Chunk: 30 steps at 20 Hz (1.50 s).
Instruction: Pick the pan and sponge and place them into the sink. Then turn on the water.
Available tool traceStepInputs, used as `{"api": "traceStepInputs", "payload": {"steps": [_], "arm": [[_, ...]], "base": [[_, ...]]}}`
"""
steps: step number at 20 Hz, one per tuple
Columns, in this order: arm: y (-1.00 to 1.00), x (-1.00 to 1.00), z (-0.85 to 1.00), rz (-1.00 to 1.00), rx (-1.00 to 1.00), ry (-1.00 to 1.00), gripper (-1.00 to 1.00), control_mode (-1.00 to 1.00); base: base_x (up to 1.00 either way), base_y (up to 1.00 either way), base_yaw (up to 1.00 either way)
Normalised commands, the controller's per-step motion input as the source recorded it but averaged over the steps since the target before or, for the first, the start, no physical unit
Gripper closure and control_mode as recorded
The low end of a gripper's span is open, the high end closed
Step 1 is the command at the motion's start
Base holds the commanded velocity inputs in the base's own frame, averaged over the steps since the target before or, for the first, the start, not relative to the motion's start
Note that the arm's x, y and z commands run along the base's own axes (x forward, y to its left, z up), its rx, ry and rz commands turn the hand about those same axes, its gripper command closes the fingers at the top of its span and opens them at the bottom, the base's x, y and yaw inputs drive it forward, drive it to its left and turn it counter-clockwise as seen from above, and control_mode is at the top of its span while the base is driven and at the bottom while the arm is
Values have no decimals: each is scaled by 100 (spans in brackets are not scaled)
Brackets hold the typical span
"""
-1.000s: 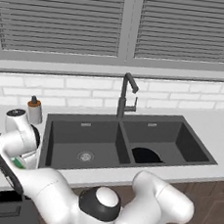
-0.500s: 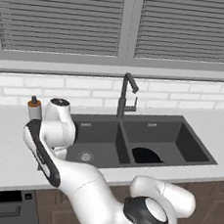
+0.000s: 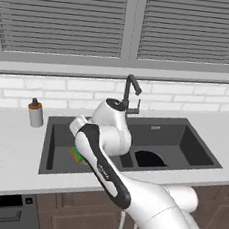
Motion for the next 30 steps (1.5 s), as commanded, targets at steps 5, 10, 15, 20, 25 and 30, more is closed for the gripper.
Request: {"api": "traceStepInputs", "payload": {"steps": [5, 10, 15, 20, 25, 30], "arm": [[-100, -8, 89, -9, 18, -5, 100, -100], [-100, 0, 76, -5, 22, -1, 100, -100], [-100, 0, 26, -3, 15, 1, 100, -100], [-100, 0, 0, 0, 3, 5, 100, -100], [-100, 8, -5, 0, 0, 8, 100, -100], [-98, 41, -4, 0, 0, 11, 100, -100]], "base": [[0, 0, 0], [0, 0, 0], [0, 0, 0], [0, 0, 0], [0, 0, 0], [0, 0, 0]]}}
